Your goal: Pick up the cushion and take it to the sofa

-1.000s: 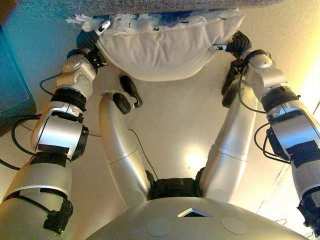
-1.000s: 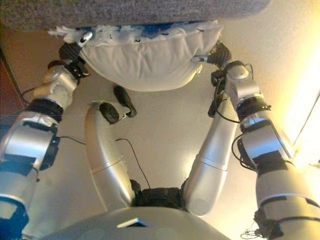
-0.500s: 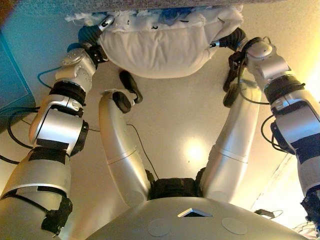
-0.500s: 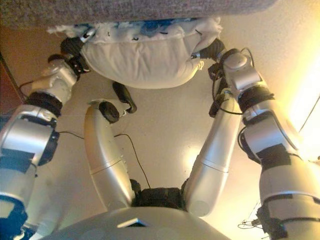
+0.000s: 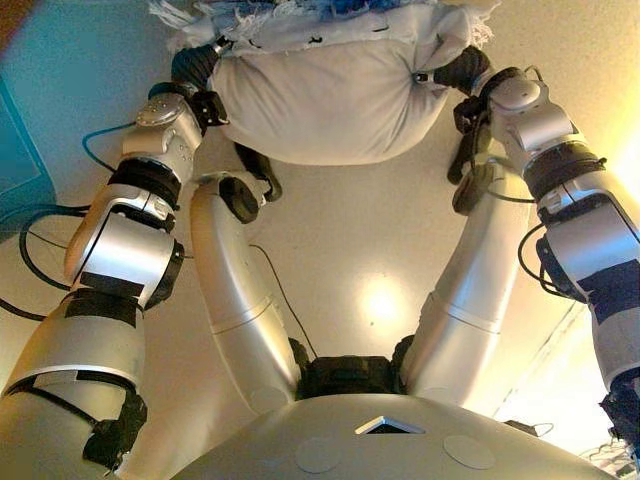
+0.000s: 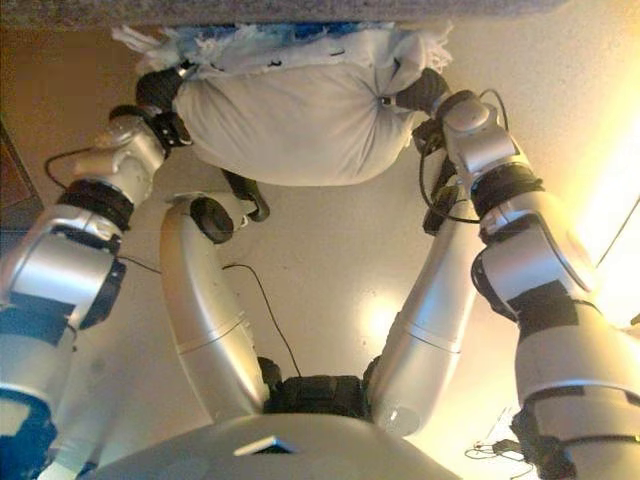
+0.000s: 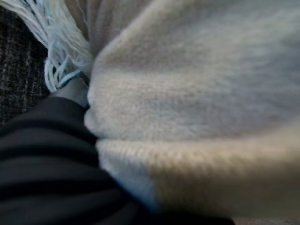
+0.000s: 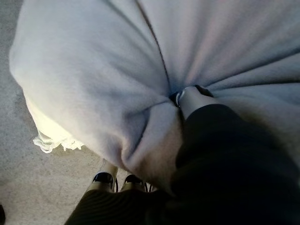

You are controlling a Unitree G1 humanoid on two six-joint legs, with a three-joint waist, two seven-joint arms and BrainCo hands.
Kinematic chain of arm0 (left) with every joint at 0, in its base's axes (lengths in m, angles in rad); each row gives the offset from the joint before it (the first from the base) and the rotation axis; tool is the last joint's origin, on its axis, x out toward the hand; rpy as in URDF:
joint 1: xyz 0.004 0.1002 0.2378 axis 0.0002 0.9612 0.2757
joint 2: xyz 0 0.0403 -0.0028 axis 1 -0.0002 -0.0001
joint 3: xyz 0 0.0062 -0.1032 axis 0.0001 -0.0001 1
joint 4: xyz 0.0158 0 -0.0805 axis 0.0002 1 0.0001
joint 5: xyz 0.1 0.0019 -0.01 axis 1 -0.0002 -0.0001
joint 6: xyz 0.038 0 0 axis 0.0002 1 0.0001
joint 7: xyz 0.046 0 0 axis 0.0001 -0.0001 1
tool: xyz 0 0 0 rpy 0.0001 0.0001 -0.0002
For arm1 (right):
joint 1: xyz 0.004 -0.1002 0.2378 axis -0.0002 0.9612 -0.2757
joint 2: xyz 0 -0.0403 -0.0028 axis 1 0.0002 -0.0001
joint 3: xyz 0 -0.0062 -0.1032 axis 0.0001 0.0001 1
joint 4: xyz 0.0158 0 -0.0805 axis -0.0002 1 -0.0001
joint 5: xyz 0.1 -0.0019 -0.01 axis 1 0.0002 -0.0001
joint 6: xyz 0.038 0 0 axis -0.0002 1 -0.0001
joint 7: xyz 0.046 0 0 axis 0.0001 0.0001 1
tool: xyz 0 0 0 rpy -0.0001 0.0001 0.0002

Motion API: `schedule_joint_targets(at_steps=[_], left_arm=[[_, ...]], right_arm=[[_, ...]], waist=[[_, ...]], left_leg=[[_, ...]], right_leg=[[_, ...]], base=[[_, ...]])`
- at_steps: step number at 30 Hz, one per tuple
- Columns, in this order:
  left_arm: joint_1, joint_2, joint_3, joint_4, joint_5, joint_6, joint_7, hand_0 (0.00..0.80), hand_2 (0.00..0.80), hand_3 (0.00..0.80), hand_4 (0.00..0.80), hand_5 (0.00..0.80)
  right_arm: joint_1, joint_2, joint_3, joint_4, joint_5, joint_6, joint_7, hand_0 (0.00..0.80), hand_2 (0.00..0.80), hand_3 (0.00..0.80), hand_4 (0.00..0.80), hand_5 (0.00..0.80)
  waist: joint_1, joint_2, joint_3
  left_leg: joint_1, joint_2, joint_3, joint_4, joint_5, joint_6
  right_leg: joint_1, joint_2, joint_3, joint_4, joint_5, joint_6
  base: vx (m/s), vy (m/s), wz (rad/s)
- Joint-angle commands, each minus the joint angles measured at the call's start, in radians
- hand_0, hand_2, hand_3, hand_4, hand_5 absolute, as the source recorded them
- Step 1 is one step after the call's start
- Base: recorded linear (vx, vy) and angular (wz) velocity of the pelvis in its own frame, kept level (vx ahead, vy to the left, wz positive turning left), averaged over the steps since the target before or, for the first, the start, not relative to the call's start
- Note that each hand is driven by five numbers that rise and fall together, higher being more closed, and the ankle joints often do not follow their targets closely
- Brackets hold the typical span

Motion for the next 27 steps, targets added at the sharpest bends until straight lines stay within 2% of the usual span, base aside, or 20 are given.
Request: schedule_joint_targets(at_steps=[1, 4, 8, 11, 13, 14, 17, 21, 23, 25, 27], left_arm=[[-0.01, -0.054, 0.037, -0.133, 0.023, -0.114, -0.008, 0.8, 0.8, 0.8, 0.8, 0.8], [0.033, -0.076, 0.043, -0.215, 0.057, -0.167, 0.037, 0.8, 0.8, 0.8, 0.8, 0.8], [0.108, -0.102, 0.061, -0.351, 0.1, -0.203, 0.091, 0.8, 0.8, 0.8, 0.8, 0.8], [0.171, -0.116, 0.081, -0.439, 0.134, -0.196, 0.114, 0.8, 0.8, 0.8, 0.8, 0.8], [0.244, -0.118, 0.103, -0.519, 0.162, -0.167, 0.131, 0.8, 0.8, 0.8, 0.8, 0.8], [0.274, -0.114, 0.11, -0.554, 0.167, -0.164, 0.137, 0.8, 0.8, 0.8, 0.8, 0.8], [0.386, -0.109, 0.149, -0.672, 0.214, -0.136, 0.182, 0.8, 0.8, 0.8, 0.8, 0.8], [0.431, -0.112, 0.185, -0.733, 0.21, -0.135, 0.21, 0.8, 0.8, 0.8, 0.8, 0.8], [0.458, -0.117, 0.198, -0.758, 0.228, -0.144, 0.218, 0.8, 0.8, 0.8, 0.8, 0.8], [0.502, -0.113, 0.209, -0.792, 0.261, -0.148, 0.221, 0.8, 0.8, 0.8, 0.8, 0.8], [0.569, -0.11, 0.218, -0.835, 0.28, -0.141, 0.217, 0.8, 0.8, 0.8, 0.8, 0.8]], right_arm=[[0.026, 0.062, -0.038, -0.095, 0.074, -0.074, -0.017, 0.8, 0.8, 0.8, 0.8, 0.8], [0.092, 0.083, -0.069, -0.143, 0.109, -0.137, -0.06, 0.8, 0.8, 0.8, 0.8, 0.8], [0.215, 0.105, -0.107, -0.293, 0.09, -0.188, -0.143, 0.8, 0.8, 0.8, 0.8, 0.8], [0.325, 0.107, -0.152, -0.411, 0.121, -0.206, -0.195, 0.8, 0.8, 0.8, 0.8, 0.8], [0.432, 0.124, -0.19, -0.497, 0.121, -0.217, -0.218, 0.8, 0.8, 0.8, 0.8, 0.8], [0.474, 0.132, -0.207, -0.533, 0.106, -0.226, -0.231, 0.8, 0.8, 0.8, 0.8, 0.8], [0.612, 0.14, -0.267, -0.638, 0.069, -0.25, -0.237, 0.8, 0.8, 0.8, 0.8, 0.8], [0.669, 0.146, -0.325, -0.709, 0.079, -0.25, -0.247, 0.8, 0.8, 0.8, 0.8, 0.8], [0.694, 0.158, -0.347, -0.741, 0.085, -0.254, -0.239, 0.8, 0.8, 0.8, 0.8, 0.8], [0.724, 0.174, -0.361, -0.774, 0.064, -0.256, -0.22, 0.8, 0.8, 0.8, 0.8, 0.8], [0.774, 0.178, -0.365, -0.815, 0.05, -0.262, -0.204, 0.8, 0.8, 0.8, 0.8, 0.8]], waist=[[-0.005, 0.019, -0.017], [-0.004, 0.009, -0.017], [0.006, -0.023, -0.017], [0.017, -0.051, -0.018], [0.024, -0.072, -0.047], [0.021, -0.084, -0.058], [0.029, -0.105, -0.112], [0.035, -0.12, -0.158], [0.043, -0.121, -0.188], [0.049, -0.123, -0.217], [0.061, -0.125, -0.26]], left_leg=[[0.126, 0.003, 0.046, -0.17, 0.1, -0.035], [0.228, 0.008, 0.052, -0.252, 0.12, -0.048], [0.409, -0.002, 0.06, -0.392, 0.149, -0.059], [0.563, -0.016, 0.061, -0.493, 0.165, -0.054], [0.662, -0.03, 0.067, -0.558, 0.174, -0.047], [0.69, -0.043, 0.079, -0.598, 0.213, -0.034], [0.826, -0.062, 0.102, -0.691, 0.226, -0.027], [0.921, -0.079, 0.102, -0.746, 0.227, -0.023], [0.98, -0.086, 0.102, -0.779, 0.23, -0.019], [1.05, -0.091, 0.102, -0.828, 0.236, -0.013], [1.121, -0.097, 0.073, -0.874, 0.238, -0.008]], right_leg=[[0.143, 0.017, -0.059, -0.151, 0.108, -0.079], [0.245, 0.006, -0.081, -0.232, 0.14, -0.065], [0.431, -0.028, -0.14, -0.392, 0.186, -0.043], [0.586, -0.05, -0.186, -0.497, 0.209, -0.034], [0.692, -0.06, -0.224, -0.565, 0.223, -0.031], [0.729, -0.067, -0.242, -0.614, 0.262, -0.041], [0.875, -0.061, -0.282, -0.7, 0.265, -0.028], [0.98, -0.06, -0.3, -0.766, 0.27, -0.022], [1.038, -0.065, -0.326, -0.789, 0.274, -0.018], [1.093, -0.054, -0.333, -0.819, 0.271, -0.013], [1.159, -0.03, -0.326, -0.853, 0.266, -0.012]], base=[[0.018, -0.023, 0.08], [0.013, -0.038, 0.11], [0.043, -0.107, 0.09], [0.126, -0.157, 0.15], [0.183, -0.169, 0.22], [0.158, -0.14, 0.18], [0.217, -0.114, 0.16], [0.117, -0.117, -0.02], [0.062, -0.082, -0.03], [0.109, -0.06, 0.03], [0.173, -0.045, -0.11]])
